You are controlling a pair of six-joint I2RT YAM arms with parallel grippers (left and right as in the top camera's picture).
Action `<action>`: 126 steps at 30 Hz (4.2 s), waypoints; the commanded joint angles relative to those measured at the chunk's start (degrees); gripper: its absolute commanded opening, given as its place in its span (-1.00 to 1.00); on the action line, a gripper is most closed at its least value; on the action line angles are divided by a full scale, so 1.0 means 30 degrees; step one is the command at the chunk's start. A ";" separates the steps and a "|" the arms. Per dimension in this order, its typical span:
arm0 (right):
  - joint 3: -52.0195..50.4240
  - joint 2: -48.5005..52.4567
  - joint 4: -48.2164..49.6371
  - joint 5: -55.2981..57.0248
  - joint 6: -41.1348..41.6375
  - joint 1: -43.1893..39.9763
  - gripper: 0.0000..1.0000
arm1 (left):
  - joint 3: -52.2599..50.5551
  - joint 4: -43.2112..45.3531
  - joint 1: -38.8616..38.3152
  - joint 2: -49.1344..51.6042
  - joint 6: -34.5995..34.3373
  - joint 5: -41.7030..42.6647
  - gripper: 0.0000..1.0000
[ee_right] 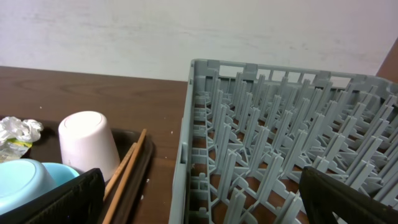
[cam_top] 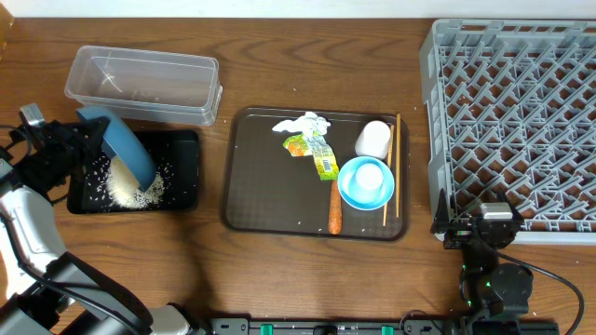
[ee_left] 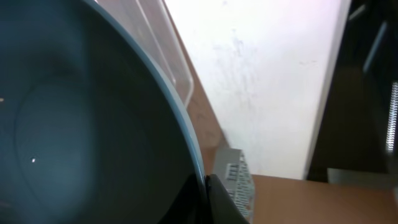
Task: Sort waste into correct bins and load items into the dishwasher rack
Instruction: 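Carry the empty blue bowl back over the brown tray, then lower the blue bowl onto the brown tray with the left gripper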
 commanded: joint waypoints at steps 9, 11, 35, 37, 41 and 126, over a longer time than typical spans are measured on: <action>-0.0029 -0.0029 -0.0058 0.0138 -0.0240 0.0138 0.98 | 0.0233 0.1792 0.0211 0.0175 -0.2543 0.2528 -0.88; -0.0029 -0.0029 -0.0058 0.0138 -0.0240 0.0138 0.99 | 0.0233 0.1800 0.0211 0.0175 -0.3424 0.3432 -0.88; -0.0029 -0.0029 -0.0058 0.0138 -0.0240 0.0138 0.99 | 0.0226 0.0532 0.0692 0.0277 -0.3235 0.2987 -0.88; -0.0029 -0.0029 -0.0058 0.0138 -0.0240 0.0138 0.98 | 0.0226 0.0736 0.0619 0.0277 -0.2608 0.2863 -0.88; -0.0029 -0.0029 -0.0058 0.0138 -0.0240 0.0138 0.99 | 0.0233 0.1450 0.0605 0.0277 -0.2965 0.3745 -0.88; -0.0029 -0.0029 -0.0058 0.0138 -0.0240 0.0138 0.98 | 0.0240 -0.5814 -2.8633 0.1749 0.0903 -2.5041 -0.66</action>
